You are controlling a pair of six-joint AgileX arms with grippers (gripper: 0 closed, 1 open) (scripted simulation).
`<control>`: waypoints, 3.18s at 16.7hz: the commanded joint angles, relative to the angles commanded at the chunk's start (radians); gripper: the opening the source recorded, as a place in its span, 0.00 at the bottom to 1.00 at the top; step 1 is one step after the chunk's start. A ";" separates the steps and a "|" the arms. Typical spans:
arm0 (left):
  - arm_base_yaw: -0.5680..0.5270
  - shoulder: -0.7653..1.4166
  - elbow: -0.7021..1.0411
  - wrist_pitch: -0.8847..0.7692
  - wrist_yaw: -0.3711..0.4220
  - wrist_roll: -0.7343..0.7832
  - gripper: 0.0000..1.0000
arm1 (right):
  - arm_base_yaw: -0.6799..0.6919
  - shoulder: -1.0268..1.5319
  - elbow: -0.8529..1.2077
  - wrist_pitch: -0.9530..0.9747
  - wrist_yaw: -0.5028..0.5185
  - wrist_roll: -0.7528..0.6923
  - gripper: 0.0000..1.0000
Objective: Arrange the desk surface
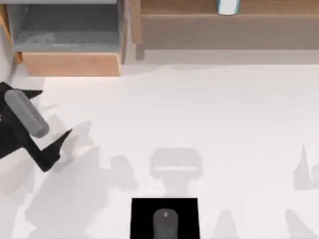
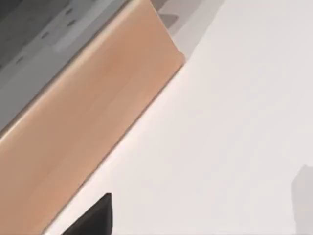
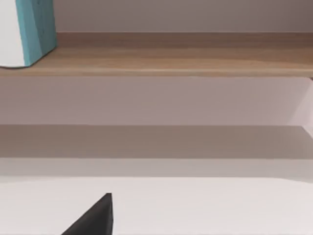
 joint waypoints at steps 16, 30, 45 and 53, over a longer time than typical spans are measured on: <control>0.609 0.196 0.012 0.650 0.059 0.742 1.00 | 0.000 0.000 0.000 0.000 0.000 0.000 1.00; 0.549 0.227 0.090 0.604 -0.001 0.740 0.77 | 0.000 0.000 0.000 0.000 0.000 0.000 1.00; 0.549 0.227 0.090 0.604 -0.001 0.740 0.00 | 0.000 0.000 0.000 0.000 0.000 0.000 1.00; 0.520 0.262 0.148 0.561 -0.036 0.735 0.00 | 0.000 0.000 0.000 0.000 0.000 0.000 1.00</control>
